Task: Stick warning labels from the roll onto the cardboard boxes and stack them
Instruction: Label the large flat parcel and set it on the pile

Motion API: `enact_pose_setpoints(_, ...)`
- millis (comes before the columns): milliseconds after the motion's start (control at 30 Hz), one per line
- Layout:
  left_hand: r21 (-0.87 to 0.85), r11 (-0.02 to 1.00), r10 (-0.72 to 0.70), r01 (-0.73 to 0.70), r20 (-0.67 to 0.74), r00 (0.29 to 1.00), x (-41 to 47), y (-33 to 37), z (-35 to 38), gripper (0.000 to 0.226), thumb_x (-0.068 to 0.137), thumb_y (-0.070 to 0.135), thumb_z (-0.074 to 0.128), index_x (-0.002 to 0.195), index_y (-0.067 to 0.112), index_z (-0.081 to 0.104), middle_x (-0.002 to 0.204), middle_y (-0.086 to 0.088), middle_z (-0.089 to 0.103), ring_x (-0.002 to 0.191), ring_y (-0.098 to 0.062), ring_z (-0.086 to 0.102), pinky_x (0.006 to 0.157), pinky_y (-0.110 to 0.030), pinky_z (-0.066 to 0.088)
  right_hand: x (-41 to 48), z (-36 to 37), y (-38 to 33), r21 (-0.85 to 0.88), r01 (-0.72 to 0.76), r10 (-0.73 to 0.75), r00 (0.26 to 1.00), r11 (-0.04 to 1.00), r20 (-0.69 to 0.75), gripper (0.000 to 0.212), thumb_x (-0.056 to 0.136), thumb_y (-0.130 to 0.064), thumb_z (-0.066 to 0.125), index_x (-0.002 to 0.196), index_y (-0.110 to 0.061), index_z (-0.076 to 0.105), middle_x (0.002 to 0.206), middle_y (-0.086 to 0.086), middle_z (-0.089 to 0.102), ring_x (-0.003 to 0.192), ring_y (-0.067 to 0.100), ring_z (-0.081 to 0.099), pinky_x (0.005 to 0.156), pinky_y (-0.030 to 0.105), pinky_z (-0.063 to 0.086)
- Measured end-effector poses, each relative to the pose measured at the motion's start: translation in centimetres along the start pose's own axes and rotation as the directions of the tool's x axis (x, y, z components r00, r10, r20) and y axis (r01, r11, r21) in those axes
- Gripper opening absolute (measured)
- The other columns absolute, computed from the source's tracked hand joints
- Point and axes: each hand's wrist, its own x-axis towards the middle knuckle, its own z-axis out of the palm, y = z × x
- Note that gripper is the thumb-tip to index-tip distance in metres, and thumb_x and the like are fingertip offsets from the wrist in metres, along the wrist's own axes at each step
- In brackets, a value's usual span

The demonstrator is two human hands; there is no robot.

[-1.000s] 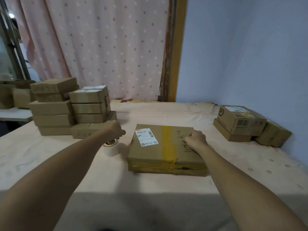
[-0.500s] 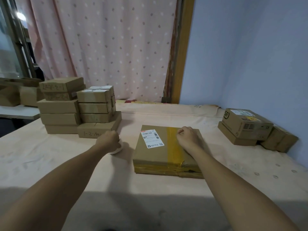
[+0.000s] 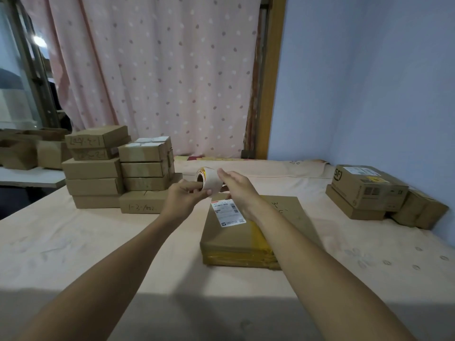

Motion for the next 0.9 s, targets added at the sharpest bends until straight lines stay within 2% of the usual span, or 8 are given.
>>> enact_pose_setpoints(67, 0.010, 1.000, 0.020, -0.020, -0.004, 1.000, -0.1, 0.1, 0.5, 0.023, 0.080, 0.019, 0.084, 0.093, 0.038, 0.080, 0.081, -0.005, 0.068, 0.080, -0.012, 0.047, 0.070, -0.032, 0.044, 0.0, -0.3, -0.2, 0.042, 0.000, 0.001, 0.999, 0.999, -0.042, 0.029, 0.099, -0.037, 0.065, 0.114, -0.013, 0.068, 0.109, 0.003, 0.073, 0.093, 0.017, 0.067, 0.072, 0.028, 0.048)
enact_pose_setpoints(167, 0.097, 0.995, 0.015, -0.018, 0.034, 0.999, 0.0, 0.6, 1.1, 0.019, 0.085, 0.021, 0.080, 0.104, 0.025, 0.081, 0.091, 0.004, 0.074, 0.080, 0.000, 0.053, 0.069, -0.027, 0.042, -0.5, -1.2, 0.1, 0.081, 0.000, 0.006, 0.997, 0.997, -0.071, 0.019, 0.096, -0.018, 0.070, 0.113, -0.009, 0.069, 0.098, -0.001, 0.074, 0.082, 0.009, 0.067, 0.061, 0.018, 0.047)
enact_pose_setpoints(300, 0.062, 0.997, -0.059, 0.049, 0.156, 0.986, 0.1, 1.5, 2.0, 0.021, 0.085, 0.011, 0.078, 0.106, 0.016, 0.080, 0.095, 0.007, 0.076, 0.073, 0.004, 0.060, 0.070, -0.019, 0.046, -1.0, -1.9, 0.9, 0.082, 0.039, -0.029, 0.993, 0.996, -0.118, 0.019, 0.094, -0.013, 0.073, 0.111, -0.010, 0.066, 0.104, 0.002, 0.075, 0.086, 0.012, 0.070, 0.057, 0.016, 0.049)
enact_pose_setpoints(400, -0.026, 0.993, -0.110, 0.118, 0.207, 0.972, 0.1, 1.2, 2.3, 0.021, 0.087, 0.010, 0.074, 0.107, 0.018, 0.079, 0.098, 0.007, 0.078, 0.084, -0.003, 0.068, 0.079, -0.022, 0.051, -1.3, -2.4, 1.5, 0.037, 0.084, -0.077, 0.985, 0.996, -0.152, 0.020, 0.092, -0.010, 0.075, 0.108, -0.011, 0.065, 0.099, -0.002, 0.073, 0.087, 0.008, 0.069, 0.060, 0.013, 0.051)
enact_pose_setpoints(567, -0.146, 0.976, -0.126, 0.159, 0.213, 0.969, -0.4, 0.8, 3.0, 0.016, 0.096, 0.007, 0.062, 0.105, 0.006, 0.075, 0.080, 0.017, 0.075, 0.073, 0.008, 0.063, 0.064, -0.005, 0.043, -1.0, -2.4, 2.3, -0.025, 0.099, -0.101, 0.981, 0.995, -0.166, 0.025, 0.086, -0.012, 0.082, 0.105, -0.016, 0.067, 0.101, 0.000, 0.076, 0.097, 0.018, 0.071, 0.087, 0.036, 0.061)
enact_pose_setpoints(700, -0.187, 0.963, -0.157, 0.193, 0.188, 0.969, -0.3, 0.4, 3.0, 0.021, 0.094, 0.016, 0.070, 0.111, 0.005, 0.077, 0.104, 0.000, 0.078, 0.099, -0.012, 0.072, 0.083, -0.022, 0.053, -1.2, -2.4, 2.8, -0.084, 0.102, -0.113, 0.984, 0.991, -0.141, 0.030, 0.085, -0.019, 0.084, 0.108, -0.018, 0.065, 0.103, -0.005, 0.073, 0.095, 0.014, 0.069, 0.078, 0.028, 0.060)
enact_pose_setpoints(800, -0.150, 0.977, -0.125, 0.149, 0.156, 0.980, -0.2, 0.5, 3.1, 0.019, 0.091, 0.014, 0.074, 0.108, 0.007, 0.078, 0.103, 0.002, 0.078, 0.100, -0.014, 0.073, 0.078, -0.024, 0.058, -1.5, -2.4, 3.1, -0.215, 0.112, -0.148, 0.976, 0.970, -0.160, 0.040, 0.085, -0.032, 0.083, 0.116, -0.024, 0.059, 0.112, -0.011, 0.065, 0.097, 0.009, 0.062, 0.068, 0.020, 0.051)
enact_pose_setpoints(900, -0.017, 0.999, -0.036, 0.038, 0.142, 0.989, -0.6, 1.0, 3.5, 0.016, 0.090, 0.017, 0.075, 0.101, 0.007, 0.079, 0.091, 0.006, 0.077, 0.084, -0.004, 0.071, 0.065, -0.017, 0.053, -1.3, -2.3, 3.2, -0.355, 0.207, -0.284, 0.942, 0.912, -0.179, 0.043, 0.088, -0.040, 0.078, 0.125, -0.032, 0.057, 0.122, -0.017, 0.056, 0.104, 0.006, 0.054, 0.075, 0.021, 0.049)
